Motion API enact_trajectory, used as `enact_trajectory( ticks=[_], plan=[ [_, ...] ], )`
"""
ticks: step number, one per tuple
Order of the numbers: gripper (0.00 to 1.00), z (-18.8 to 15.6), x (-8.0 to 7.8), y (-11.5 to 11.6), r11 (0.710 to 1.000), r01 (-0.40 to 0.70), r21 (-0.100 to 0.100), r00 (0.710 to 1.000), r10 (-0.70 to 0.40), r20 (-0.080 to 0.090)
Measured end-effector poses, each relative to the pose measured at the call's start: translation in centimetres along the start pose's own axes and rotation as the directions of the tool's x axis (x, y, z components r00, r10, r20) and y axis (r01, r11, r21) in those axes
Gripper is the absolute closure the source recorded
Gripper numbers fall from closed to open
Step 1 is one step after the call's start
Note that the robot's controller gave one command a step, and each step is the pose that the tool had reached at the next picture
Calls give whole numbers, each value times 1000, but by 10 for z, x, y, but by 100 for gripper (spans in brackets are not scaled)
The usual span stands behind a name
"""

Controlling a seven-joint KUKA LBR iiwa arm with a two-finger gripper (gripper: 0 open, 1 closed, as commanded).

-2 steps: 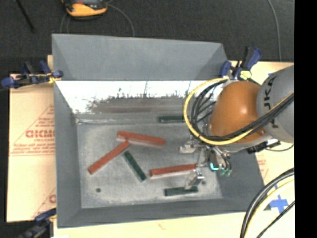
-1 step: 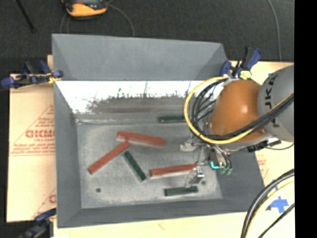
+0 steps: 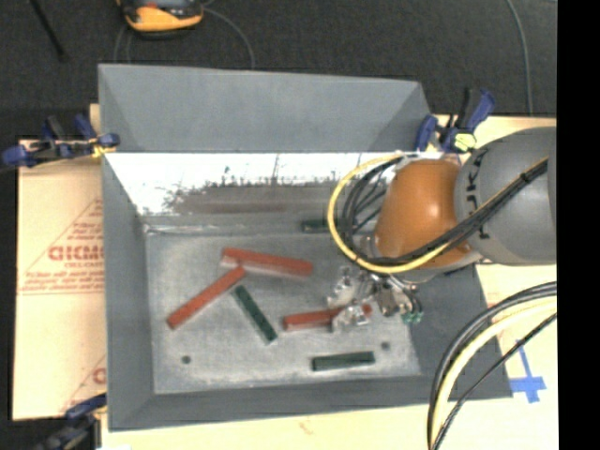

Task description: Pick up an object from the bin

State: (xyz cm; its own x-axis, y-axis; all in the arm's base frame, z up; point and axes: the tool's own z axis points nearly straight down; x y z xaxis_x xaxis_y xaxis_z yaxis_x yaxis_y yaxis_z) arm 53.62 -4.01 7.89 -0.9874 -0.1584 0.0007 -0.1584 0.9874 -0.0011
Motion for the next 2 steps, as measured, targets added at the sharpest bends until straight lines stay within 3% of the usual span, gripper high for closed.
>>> enact_trajectory(
  ticks=[1, 2],
  plan=[
    [100, 0, 0, 0, 1000, 0, 0, 1000, 0, 0],
    [100, 0, -8, 5, 1000, 12, 5, 1000, -12, -13]
  ],
)
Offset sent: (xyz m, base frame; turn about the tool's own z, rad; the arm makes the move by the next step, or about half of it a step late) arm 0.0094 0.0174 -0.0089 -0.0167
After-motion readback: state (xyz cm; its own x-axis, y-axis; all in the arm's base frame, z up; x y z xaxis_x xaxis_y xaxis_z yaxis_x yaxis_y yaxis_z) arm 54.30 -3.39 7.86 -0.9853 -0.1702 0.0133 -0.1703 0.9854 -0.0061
